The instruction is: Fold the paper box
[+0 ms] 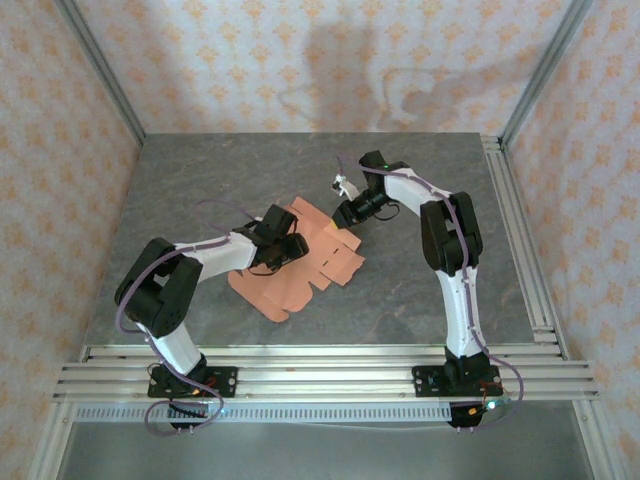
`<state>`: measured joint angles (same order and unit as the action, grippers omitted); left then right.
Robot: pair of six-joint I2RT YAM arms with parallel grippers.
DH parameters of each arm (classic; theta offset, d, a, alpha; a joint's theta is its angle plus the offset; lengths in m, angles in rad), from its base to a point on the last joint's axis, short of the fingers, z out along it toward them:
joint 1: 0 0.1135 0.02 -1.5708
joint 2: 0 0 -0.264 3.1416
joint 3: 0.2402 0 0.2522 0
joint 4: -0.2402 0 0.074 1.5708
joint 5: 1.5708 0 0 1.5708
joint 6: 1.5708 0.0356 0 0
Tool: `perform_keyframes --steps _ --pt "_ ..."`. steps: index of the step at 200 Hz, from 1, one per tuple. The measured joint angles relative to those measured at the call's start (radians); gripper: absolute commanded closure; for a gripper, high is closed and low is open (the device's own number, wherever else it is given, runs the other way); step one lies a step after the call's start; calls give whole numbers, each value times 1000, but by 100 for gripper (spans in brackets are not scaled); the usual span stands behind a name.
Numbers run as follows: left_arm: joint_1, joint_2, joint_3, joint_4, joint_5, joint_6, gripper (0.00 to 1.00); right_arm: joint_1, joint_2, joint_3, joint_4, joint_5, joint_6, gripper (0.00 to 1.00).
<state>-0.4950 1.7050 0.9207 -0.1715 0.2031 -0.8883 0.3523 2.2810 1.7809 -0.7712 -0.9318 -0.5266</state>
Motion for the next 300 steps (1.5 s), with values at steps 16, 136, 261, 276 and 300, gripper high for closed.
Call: perform_keyframes --steps 16,136,261,276,300 --pt "0 -3 0 -1 0 0 40 1 7 0 -1 0 -2 72" --pt "0 -32 -14 -6 0 3 26 20 5 -13 -10 28 -26 100" --pt "52 -225 261 -298 -40 0 14 169 -398 -494 458 674 8 100" --pt "55 -189 343 -326 -39 1 15 193 -419 -554 530 725 2 100" --pt "64 -104 472 -375 -38 27 17 224 -443 -608 608 770 -7 100"
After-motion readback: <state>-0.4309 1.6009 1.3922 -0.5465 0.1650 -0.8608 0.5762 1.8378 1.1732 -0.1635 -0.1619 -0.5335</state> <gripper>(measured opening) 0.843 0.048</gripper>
